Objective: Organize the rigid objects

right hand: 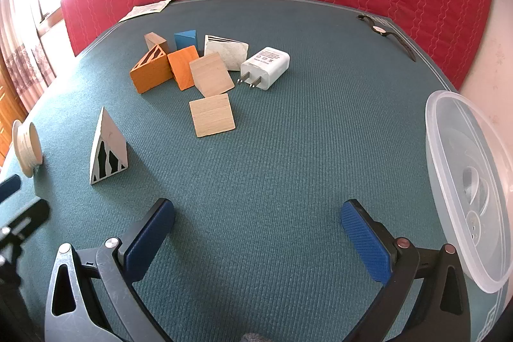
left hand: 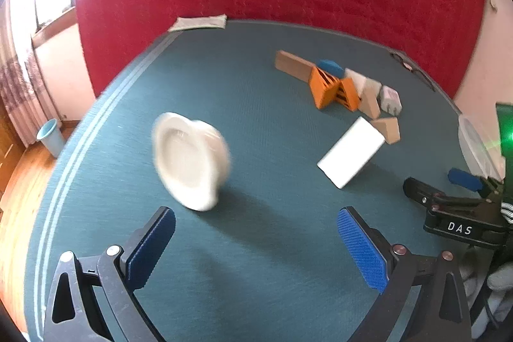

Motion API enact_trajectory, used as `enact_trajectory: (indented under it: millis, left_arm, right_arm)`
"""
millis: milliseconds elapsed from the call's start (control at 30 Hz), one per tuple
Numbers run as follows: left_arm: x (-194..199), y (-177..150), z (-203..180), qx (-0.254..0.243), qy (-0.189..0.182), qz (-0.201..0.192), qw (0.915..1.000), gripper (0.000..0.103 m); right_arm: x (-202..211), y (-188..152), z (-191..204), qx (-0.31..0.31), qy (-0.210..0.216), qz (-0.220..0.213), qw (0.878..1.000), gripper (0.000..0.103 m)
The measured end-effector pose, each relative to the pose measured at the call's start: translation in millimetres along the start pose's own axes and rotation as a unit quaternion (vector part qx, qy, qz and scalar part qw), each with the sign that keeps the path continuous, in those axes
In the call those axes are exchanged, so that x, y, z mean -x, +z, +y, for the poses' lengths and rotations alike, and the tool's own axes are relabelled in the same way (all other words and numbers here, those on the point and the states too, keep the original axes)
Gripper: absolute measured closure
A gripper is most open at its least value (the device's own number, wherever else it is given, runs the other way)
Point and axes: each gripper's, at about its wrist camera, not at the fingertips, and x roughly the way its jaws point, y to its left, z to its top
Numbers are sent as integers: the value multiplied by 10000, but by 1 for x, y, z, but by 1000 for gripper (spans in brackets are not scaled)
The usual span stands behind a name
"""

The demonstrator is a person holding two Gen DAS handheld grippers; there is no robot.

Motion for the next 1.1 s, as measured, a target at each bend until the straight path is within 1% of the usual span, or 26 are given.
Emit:
enact_trajectory:
  millis: [67,200,333,533,667,1100]
  left_arm:
    - [8,4,9,90,83,-112,9999,0]
    - [10,12,23,167,313,-249,9991,0]
    - [-1,19,29,165,467,-209,9986,0]
    - [-4,17,24,43,356,-224,9991,0]
    - [-9,18,20,-60,402,-224,9989,0]
    - [-21,27,20,28,363,-164,9992,0]
  right_arm:
    - [0,0,0,2,4,0,10000,0]
    - [0,-1,0,5,6,-1,10000,0]
    - [0,-1,0,5,8,-2,10000,0]
    - [0,-1,0,5,8,-3,10000,0]
    - [0,-1,0,5,8,-4,10000,0]
    - [0,-2,0,8,13,-7,10000,0]
